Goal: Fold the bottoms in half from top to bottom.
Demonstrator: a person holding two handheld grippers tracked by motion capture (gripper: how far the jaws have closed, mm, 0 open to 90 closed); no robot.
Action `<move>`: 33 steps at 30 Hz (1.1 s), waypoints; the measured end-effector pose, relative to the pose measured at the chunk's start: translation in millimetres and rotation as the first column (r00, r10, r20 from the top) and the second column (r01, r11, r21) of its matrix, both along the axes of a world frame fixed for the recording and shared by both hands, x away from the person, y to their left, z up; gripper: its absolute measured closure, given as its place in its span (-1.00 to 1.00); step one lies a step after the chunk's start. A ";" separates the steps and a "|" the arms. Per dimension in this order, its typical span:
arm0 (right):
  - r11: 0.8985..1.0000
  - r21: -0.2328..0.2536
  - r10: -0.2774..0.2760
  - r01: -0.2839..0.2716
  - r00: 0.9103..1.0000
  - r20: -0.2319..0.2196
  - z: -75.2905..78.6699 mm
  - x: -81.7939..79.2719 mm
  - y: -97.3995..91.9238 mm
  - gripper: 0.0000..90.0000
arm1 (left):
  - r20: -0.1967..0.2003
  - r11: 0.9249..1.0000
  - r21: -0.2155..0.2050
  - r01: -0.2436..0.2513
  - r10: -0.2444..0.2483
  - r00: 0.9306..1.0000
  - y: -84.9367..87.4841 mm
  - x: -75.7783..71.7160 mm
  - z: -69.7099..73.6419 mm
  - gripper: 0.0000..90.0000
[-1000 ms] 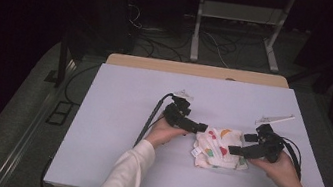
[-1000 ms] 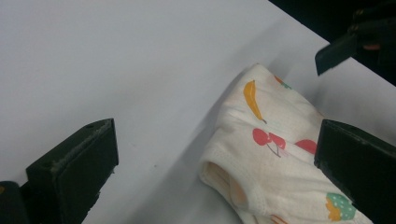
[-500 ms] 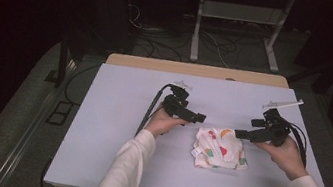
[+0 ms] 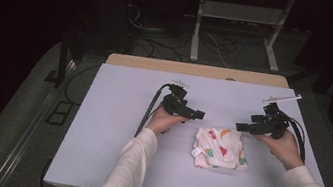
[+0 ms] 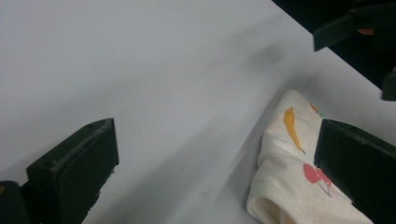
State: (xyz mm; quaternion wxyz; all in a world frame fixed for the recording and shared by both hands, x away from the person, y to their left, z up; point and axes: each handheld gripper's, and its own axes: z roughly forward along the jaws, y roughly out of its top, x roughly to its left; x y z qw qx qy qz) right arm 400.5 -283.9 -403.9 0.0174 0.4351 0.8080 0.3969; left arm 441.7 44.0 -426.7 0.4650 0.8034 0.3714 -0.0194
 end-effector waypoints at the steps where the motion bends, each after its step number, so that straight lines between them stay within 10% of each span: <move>1: 1.000 -0.003 0.000 0.000 1.000 -0.002 -2.0 0.9 -0.1 -0.91 | -0.007 1.000 -0.002 0.007 -0.007 1.000 -1.3 0.2 -1.9 -1.00; 14: 0.999 0.036 -0.018 0.021 0.998 -0.063 -32.2 8.7 -14.1 -0.70 | -0.080 0.997 -0.005 0.082 -0.082 0.993 -17.7 -2.5 -19.1 -0.97; 33: 0.999 0.045 0.005 -0.001 0.997 -0.082 -48.7 15.1 -8.3 0.10 | -0.207 0.985 -0.082 0.154 -0.168 0.964 -18.1 -3.9 -35.5 0.09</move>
